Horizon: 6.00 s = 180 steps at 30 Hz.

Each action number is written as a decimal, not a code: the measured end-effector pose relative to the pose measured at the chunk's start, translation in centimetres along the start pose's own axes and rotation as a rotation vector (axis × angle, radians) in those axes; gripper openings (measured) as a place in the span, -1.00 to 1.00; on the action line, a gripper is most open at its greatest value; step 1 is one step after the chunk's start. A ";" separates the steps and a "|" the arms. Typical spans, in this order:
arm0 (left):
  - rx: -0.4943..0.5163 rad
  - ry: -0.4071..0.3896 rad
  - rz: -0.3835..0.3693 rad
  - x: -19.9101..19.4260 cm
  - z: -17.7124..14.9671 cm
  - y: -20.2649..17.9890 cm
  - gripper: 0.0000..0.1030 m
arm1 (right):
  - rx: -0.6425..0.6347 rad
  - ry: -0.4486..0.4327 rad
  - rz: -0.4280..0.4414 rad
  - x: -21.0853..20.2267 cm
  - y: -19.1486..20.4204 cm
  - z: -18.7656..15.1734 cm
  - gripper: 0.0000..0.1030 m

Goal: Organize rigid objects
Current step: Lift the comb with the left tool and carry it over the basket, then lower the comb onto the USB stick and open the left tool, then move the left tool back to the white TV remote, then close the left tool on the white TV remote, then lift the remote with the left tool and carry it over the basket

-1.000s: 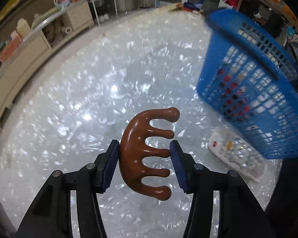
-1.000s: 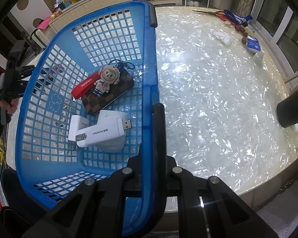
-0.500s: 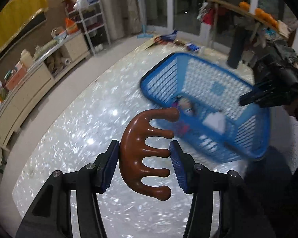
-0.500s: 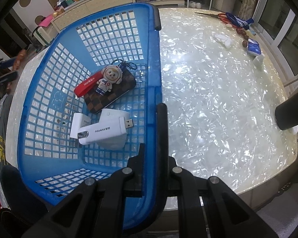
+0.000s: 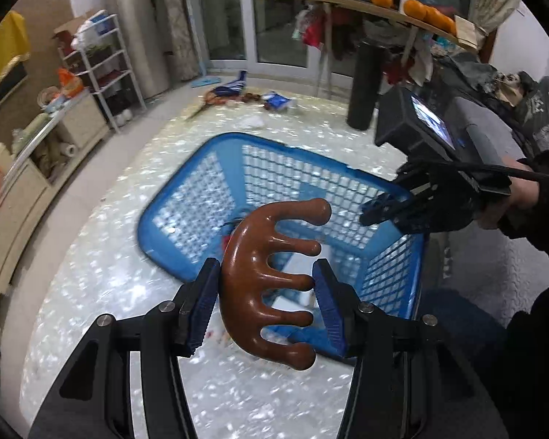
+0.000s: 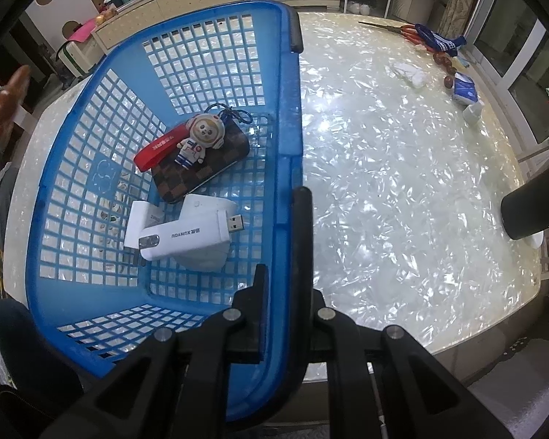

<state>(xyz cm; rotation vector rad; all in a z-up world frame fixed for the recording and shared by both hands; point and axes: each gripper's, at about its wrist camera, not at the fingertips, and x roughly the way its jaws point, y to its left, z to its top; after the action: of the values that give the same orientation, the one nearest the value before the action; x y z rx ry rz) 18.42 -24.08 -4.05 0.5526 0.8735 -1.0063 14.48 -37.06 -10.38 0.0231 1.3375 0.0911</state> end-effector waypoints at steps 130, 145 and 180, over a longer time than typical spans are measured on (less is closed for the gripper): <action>-0.918 0.338 0.209 16.3 -10.8 7.5 0.99 | 0.034 -0.007 0.016 2.1 -2.4 0.9 -0.82; -0.866 0.343 0.275 14.0 -12.0 6.6 0.06 | 0.036 -0.008 0.004 2.1 -2.1 0.9 -0.82; -0.717 0.079 0.282 -0.3 -11.2 7.4 -0.54 | 0.028 -0.005 -0.017 1.2 -1.6 0.2 -0.82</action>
<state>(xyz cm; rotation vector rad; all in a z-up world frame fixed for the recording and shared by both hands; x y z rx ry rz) 20.84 -12.20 -9.88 0.0937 1.1139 -0.3689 15.01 -38.57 -11.63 0.0355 1.3343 0.0574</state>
